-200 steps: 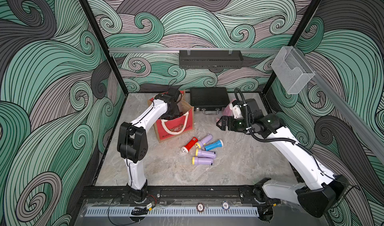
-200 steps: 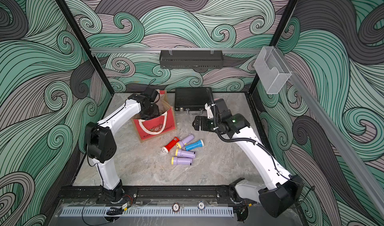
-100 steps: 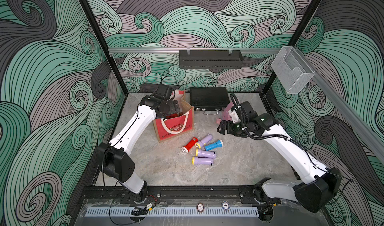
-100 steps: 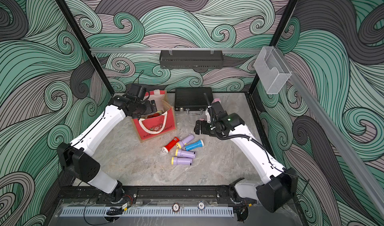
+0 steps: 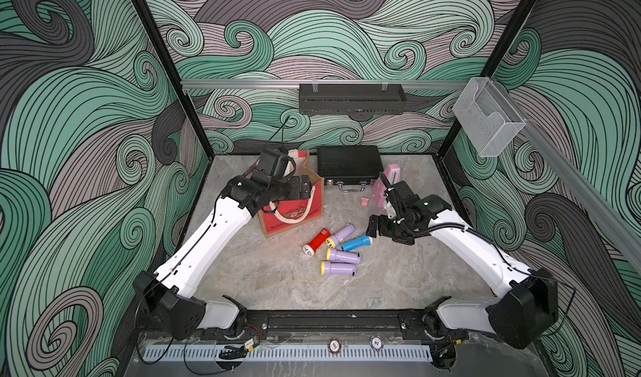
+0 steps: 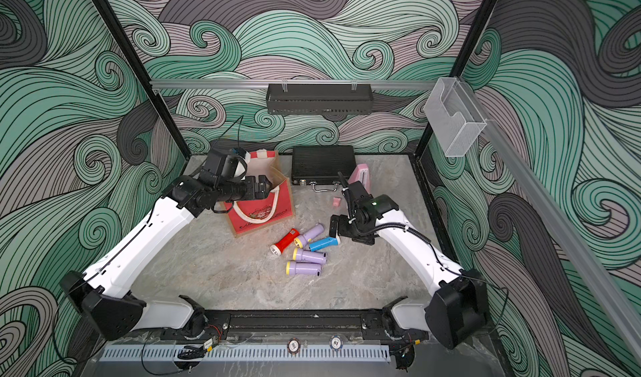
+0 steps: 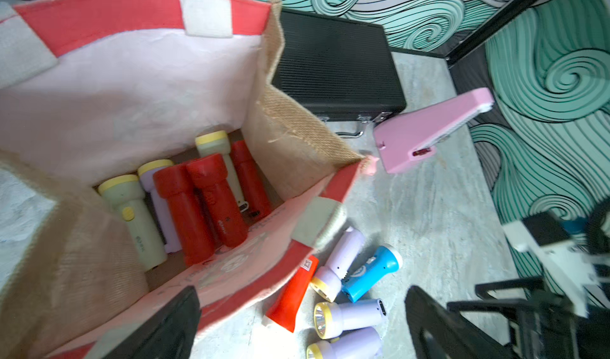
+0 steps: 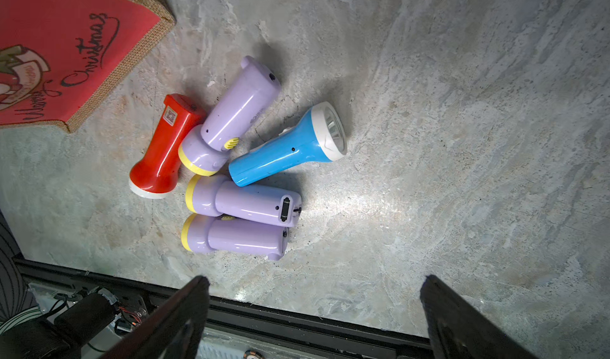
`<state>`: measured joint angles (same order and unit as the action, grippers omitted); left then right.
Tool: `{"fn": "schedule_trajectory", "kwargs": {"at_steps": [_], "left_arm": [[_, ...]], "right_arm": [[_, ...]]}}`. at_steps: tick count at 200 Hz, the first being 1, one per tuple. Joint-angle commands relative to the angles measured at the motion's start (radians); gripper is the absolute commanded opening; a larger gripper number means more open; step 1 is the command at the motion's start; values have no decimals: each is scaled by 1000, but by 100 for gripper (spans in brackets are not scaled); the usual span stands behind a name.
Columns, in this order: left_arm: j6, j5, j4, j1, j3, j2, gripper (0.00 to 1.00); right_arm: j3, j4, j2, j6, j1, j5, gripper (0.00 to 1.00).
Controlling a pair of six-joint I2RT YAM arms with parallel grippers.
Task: Put the flashlights into the tote bags
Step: Place the flashlight in the canvas bag, then pick up the flashlight from the center of the board.
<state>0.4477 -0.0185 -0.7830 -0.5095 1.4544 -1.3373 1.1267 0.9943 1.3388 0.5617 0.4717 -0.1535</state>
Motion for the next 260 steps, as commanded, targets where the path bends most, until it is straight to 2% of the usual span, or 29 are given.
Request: {"fn": "schedule_trajectory", "kwargs": {"at_steps": [1,62,125,260], "left_arm": [[-19,-76,97,-17,-37,53,98],[10,-130,166,-41,-96,105,99],[9,-168,183,-41,-79,91,98],[30,-108,166,-41,-148,180,99]], "right_arm": [[-17,10,24,24,-4,28,100],[-72,-62,96,46,-4,17,100],[-73,-163,214,73,-4,-16,100],[-2,-274,441,150,-5,-106,94]]}}
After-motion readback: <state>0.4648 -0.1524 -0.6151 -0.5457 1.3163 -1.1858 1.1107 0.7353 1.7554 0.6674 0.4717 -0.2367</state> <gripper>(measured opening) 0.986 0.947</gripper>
